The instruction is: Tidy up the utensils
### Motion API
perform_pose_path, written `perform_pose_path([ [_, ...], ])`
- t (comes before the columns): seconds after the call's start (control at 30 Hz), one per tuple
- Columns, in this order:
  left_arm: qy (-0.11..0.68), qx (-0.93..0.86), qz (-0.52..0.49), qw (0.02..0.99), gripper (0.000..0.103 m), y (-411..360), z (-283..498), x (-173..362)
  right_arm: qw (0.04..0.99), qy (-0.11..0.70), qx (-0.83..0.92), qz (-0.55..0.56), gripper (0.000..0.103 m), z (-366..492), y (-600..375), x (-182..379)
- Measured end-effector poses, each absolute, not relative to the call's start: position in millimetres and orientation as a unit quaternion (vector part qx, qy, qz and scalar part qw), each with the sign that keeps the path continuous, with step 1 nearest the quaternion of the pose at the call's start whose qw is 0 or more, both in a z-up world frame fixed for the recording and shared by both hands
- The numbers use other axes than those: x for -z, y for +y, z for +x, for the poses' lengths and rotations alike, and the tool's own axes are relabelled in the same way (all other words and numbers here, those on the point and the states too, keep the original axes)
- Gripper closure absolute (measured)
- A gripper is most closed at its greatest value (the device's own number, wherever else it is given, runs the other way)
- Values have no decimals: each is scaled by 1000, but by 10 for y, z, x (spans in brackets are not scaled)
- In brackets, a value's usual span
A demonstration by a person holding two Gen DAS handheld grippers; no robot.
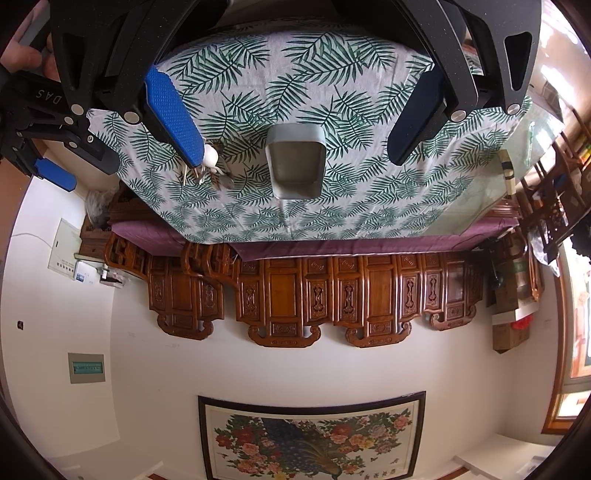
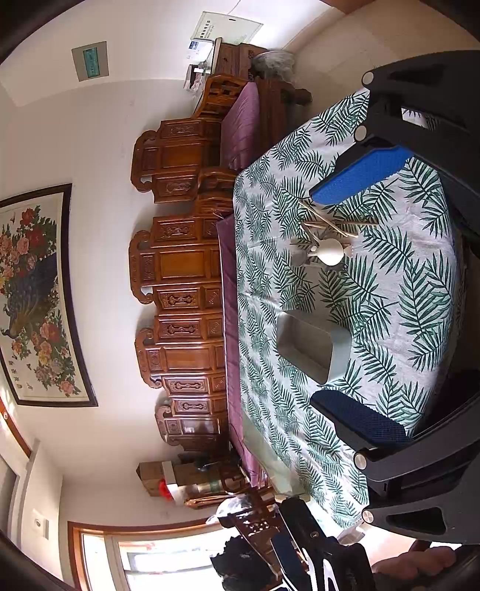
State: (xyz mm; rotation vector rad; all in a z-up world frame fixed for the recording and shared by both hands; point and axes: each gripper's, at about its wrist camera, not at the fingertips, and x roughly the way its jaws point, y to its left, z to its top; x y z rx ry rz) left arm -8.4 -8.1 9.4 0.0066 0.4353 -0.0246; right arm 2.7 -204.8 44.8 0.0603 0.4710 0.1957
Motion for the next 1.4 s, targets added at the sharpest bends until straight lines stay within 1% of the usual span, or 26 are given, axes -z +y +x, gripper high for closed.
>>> perform_pose_path([
  [0.43, 216, 12, 4, 976, 7, -87, -88, -90, 967, 234, -96, 31, 3, 38, -2055, -417],
  [0.67, 234, 14, 8, 972, 7, -93, 48, 20, 963, 249, -96, 31, 3, 113, -2051, -359],
  [1.2, 268, 67, 29, 961, 7, -206, 633, 315, 954, 285, -94, 15, 3, 772, -2197, 83],
  [1.4, 280, 82, 31, 956, 7, -279, 911, 405, 950, 298, -94, 3, 5, 1072, -2281, 195],
])
